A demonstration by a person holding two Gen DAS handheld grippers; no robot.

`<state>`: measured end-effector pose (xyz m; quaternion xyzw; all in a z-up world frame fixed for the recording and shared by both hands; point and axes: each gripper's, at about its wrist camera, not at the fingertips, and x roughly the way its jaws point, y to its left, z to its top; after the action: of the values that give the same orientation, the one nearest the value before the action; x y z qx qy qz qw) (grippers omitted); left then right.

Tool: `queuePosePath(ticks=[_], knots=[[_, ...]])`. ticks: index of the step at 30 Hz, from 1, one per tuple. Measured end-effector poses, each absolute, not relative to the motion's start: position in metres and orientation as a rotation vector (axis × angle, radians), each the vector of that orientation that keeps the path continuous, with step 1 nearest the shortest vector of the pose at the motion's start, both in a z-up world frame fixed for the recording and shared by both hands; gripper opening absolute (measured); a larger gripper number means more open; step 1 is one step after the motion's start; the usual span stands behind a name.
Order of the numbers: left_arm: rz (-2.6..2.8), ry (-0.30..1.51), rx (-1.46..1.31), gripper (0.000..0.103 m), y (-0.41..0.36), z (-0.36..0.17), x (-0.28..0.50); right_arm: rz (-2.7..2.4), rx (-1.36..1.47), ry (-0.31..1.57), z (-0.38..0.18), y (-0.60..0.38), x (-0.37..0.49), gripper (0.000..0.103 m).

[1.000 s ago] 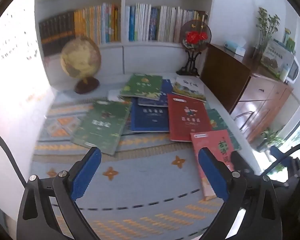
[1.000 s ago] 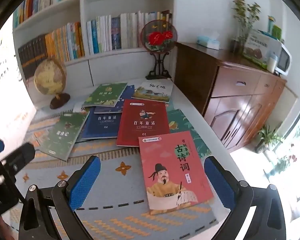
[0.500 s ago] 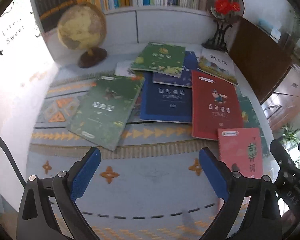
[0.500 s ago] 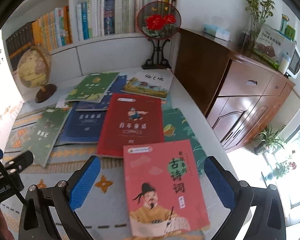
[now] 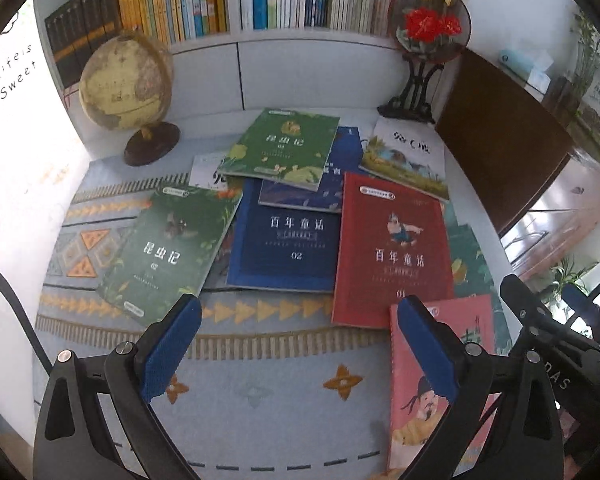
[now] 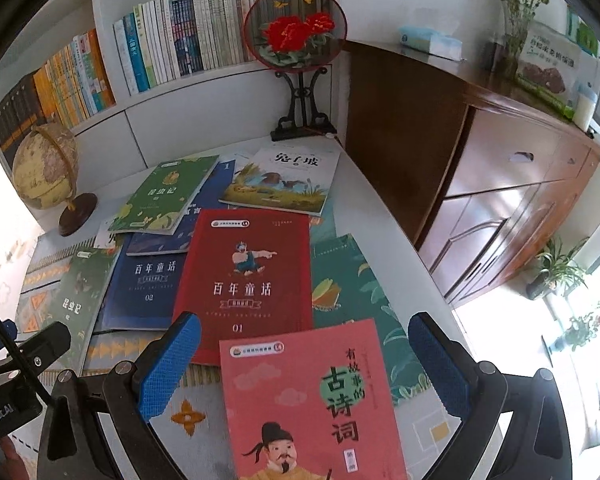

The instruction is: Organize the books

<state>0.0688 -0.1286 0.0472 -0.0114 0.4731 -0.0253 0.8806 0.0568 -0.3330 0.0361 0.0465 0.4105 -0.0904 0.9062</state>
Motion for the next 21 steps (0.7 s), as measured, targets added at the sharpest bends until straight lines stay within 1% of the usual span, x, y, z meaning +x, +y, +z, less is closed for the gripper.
queuePosePath(ticks=[12, 21], knots=[[-0.018, 0.996, -0.005, 0.098, -0.118, 0.043, 0.080, -0.133, 0.113, 0.881, 0.027, -0.326, 0.081, 0.103], [-0.064, 0.997, -0.023, 0.098, -0.112, 0.042, 0.105, -0.154, 0.083, 0.909, 0.026, -0.314, 0.098, 0.103]])
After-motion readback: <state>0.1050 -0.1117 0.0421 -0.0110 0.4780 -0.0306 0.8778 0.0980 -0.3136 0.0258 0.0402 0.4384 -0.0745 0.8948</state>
